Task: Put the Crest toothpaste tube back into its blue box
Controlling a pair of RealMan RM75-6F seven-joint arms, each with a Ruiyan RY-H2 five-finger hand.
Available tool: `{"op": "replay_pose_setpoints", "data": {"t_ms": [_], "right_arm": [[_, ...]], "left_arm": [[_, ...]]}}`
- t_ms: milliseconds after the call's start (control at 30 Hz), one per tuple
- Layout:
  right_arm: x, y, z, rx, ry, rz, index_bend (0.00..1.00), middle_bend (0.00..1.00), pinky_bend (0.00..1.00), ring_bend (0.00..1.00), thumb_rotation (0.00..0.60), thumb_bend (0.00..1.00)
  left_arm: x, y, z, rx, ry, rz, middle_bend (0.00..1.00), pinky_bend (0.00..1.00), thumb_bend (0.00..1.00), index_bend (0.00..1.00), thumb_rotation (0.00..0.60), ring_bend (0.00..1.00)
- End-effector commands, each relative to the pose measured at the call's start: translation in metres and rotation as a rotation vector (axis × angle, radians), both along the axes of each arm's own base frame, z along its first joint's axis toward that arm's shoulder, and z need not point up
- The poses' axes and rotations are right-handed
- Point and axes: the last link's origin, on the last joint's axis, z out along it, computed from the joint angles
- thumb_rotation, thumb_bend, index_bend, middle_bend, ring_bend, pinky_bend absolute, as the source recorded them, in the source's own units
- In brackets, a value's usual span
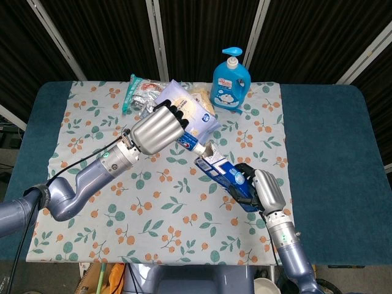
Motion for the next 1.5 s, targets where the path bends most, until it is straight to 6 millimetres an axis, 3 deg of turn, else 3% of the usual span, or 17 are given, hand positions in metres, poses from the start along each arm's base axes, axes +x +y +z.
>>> {"op": "replay_pose_setpoints", "data": {"t_ms": [33,433,1500], "right_arm": [[-0.002,0.002,-0.002,0.01,0.01,0.007,0.58,0.64,0.54,0.62,0.6,0.41],[-0.008,0.01,-0.013,0.059,0.029,0.026,0.58,0.64,0.54,0.62,0.6,0.41],[-0.011,0.011,-0.012,0.08,0.002,0.003,0.58,0.64,0.54,0.62,0.6,0.41]], "left_arm": [[0.004,0.0,0.002,-0.003,-0.009,-0.016,0.68,0.62,0.56,0.64,0.6,0.62],[0.008,-0.003,0.006,-0.02,-0.003,-0.033,0.68,0.62,0.56,0.64,0.6,0.62],[-0.005,-0.016,0.002,-0.058,0.104,-0.08,0.68,0.62,0.56,0.64,0.6,0.62]]}}
